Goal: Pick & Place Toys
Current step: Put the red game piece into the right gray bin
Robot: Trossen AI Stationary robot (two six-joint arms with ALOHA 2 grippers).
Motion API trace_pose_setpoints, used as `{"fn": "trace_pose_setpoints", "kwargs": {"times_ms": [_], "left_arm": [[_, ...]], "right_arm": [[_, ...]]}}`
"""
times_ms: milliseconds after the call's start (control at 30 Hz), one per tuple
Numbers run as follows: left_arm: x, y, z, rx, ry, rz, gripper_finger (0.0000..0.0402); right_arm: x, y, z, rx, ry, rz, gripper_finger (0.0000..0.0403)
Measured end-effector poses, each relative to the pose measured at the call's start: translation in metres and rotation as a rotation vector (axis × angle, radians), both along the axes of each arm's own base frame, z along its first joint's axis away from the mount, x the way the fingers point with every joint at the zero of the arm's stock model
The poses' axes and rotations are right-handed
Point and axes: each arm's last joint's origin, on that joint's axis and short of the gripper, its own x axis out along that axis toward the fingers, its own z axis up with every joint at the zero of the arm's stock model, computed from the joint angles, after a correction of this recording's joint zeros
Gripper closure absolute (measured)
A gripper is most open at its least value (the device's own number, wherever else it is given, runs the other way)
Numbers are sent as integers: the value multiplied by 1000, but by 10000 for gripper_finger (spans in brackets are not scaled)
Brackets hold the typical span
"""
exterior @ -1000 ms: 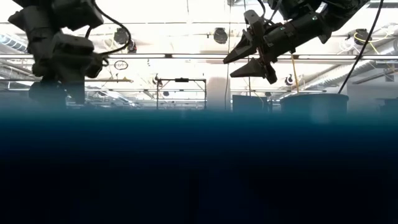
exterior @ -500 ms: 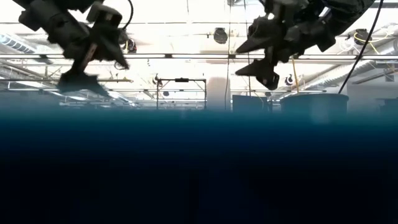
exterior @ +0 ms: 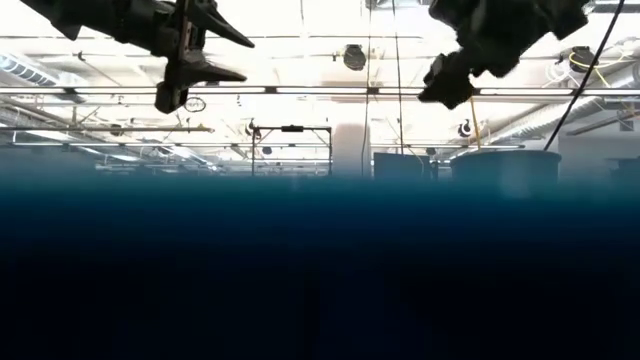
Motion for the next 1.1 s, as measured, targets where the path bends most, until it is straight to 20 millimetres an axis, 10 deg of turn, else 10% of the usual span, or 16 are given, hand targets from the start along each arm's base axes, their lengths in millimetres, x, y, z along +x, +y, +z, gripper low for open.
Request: {"fn": "trace_pose_setpoints", "kwargs": {"times_ms": [367,1100], "left_arm": [[0,0,1,6,-9,6,213],[0,-1,0,31,-2,-2,213]], "right_arm": [[0,-13,-33,-298,207,71,193],[18,-43,-82,-285,384,107,193]]}}
